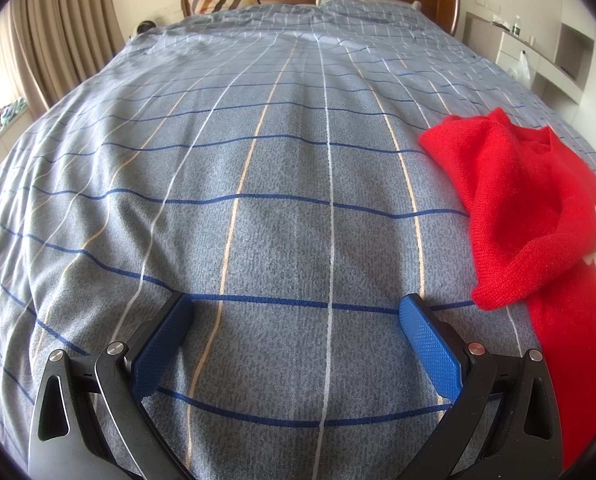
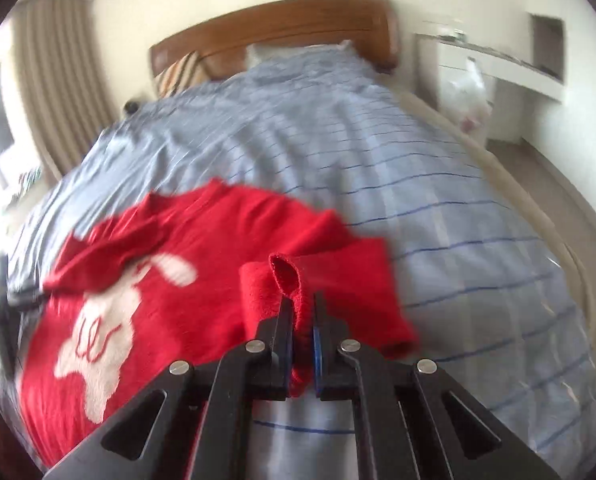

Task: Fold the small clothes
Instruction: 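Grasp the sleeve with the right gripper and pull it out straight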

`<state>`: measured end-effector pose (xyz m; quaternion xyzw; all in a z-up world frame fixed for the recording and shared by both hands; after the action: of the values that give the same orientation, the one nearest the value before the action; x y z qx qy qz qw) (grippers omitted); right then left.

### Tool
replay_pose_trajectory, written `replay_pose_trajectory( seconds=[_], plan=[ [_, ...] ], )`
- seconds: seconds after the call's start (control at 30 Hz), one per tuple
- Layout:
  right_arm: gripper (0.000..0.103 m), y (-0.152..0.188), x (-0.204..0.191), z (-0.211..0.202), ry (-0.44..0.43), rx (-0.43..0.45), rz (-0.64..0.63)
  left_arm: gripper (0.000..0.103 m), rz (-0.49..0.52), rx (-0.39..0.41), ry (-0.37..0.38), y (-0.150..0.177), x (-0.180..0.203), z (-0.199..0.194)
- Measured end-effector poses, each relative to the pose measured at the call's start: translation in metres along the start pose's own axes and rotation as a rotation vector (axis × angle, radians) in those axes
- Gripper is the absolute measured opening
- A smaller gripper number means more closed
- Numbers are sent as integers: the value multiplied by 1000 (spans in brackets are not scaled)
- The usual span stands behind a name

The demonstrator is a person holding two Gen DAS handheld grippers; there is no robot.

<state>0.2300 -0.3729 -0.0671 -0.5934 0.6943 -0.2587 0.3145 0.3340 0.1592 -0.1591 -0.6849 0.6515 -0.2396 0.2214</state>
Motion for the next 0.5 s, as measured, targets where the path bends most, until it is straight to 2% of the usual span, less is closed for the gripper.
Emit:
replay_pose_trajectory(
  seconds=[0.1,0.2,0.33,0.5],
  plan=[
    [7,6,106,-36,110,19,229,103,0,0,0,0,0,0],
    [7,29,174,-47,149,-22,407,103,0,0,0,0,0,0],
    [7,60,214,-46,127,-38,599,103,0,0,0,0,0,0],
    [4,91,238,-38,146,-96,692,103,0,0,0,0,0,0]
  ],
)
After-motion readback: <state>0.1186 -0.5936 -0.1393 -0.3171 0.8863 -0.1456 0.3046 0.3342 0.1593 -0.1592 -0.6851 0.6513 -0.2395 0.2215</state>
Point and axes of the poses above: each gripper's, at about its wrist camera, not at the fingertips, and z roughly the way its jaws point, x to its right, y to its underside, the point moved 8 cm from there along z, roughly the way its jaws point, and after that the axes turned 5 degrees about -z, right-handed, at the moved point
